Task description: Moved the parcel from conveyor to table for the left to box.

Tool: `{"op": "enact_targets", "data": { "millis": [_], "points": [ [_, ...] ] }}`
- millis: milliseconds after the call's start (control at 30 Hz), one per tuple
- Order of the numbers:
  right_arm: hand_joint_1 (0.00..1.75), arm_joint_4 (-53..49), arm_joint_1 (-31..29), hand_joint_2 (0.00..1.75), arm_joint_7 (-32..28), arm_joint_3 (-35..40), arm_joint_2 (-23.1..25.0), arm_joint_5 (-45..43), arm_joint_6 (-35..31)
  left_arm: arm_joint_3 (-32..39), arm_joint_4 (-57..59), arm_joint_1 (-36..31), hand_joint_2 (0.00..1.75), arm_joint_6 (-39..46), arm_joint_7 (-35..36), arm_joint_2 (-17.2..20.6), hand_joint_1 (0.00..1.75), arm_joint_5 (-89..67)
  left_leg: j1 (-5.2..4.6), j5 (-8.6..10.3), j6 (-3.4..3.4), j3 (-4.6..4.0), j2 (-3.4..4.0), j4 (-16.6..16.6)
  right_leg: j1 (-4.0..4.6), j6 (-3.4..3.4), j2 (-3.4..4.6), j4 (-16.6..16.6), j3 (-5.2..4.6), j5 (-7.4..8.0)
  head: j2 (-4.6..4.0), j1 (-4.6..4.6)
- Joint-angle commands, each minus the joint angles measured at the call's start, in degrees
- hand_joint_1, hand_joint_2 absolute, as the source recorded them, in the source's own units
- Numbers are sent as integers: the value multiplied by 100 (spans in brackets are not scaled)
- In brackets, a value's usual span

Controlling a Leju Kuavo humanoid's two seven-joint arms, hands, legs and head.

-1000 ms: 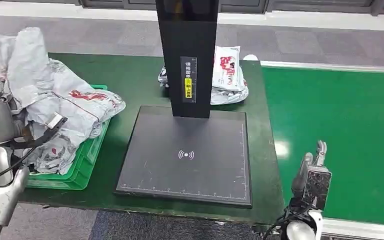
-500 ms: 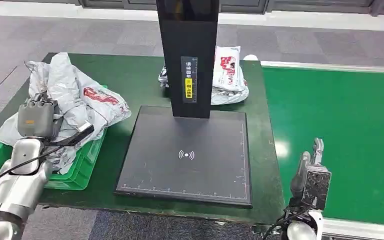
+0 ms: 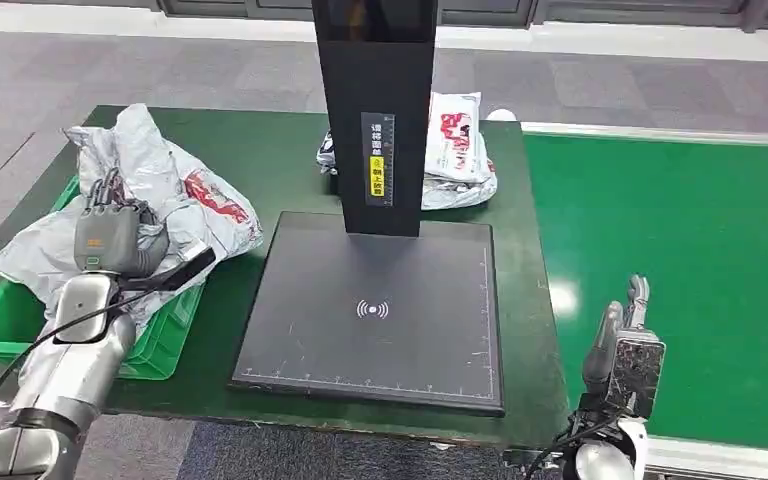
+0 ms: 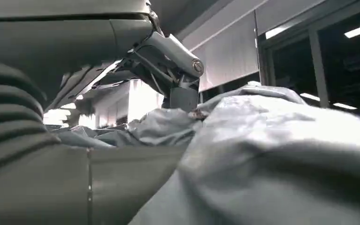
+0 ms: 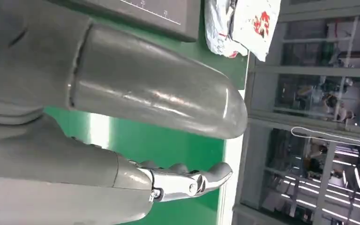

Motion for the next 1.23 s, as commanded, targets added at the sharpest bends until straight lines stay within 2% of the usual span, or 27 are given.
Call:
{"op": "enact_targets", "data": {
  "millis": [33, 833, 1000, 1133, 1233],
  "points": [
    [0, 328, -247, 0, -1, -222, -26, -38, 72, 274, 115, -95, 0, 64, -125, -206, 0, 334, 5, 0, 5, 9, -14, -6, 4, 3, -4, -13, 16, 0, 0, 0],
    [0, 448, -416, 0, 16, -163, -99, -135, 72, 363, 460, -188, 0, 51, -123, -113, 0, 846, 6, 2, 4, 12, -11, -11, 4, 2, 0, -16, 19, 2, 0, 0],
    [0, 503, -464, 0, 35, -182, -132, -183, 98, 434, 299, -140, 0, 30, -489, -191, 0, 1463, 6, 2, 5, 9, -15, -10, 4, 2, -3, -15, 17, 2, 0, 0],
    [0, 431, -423, 0, -5, -229, -123, -261, 154, 591, -129, -79, 0, -392, -1295, -381, 0, 2941, 6, 1, 6, 9, -17, -9, 5, 3, -6, -16, 19, 1, 0, 0],
    [0, 446, -454, 0, -20, -241, -132, -287, 167, 599, -272, -96, 0, -468, -1437, -468, 0, 3274, 3, 2, 5, 0, -18, -4, 2, 2, -11, -7, 8, -1, 0, 0]
  ]
}}
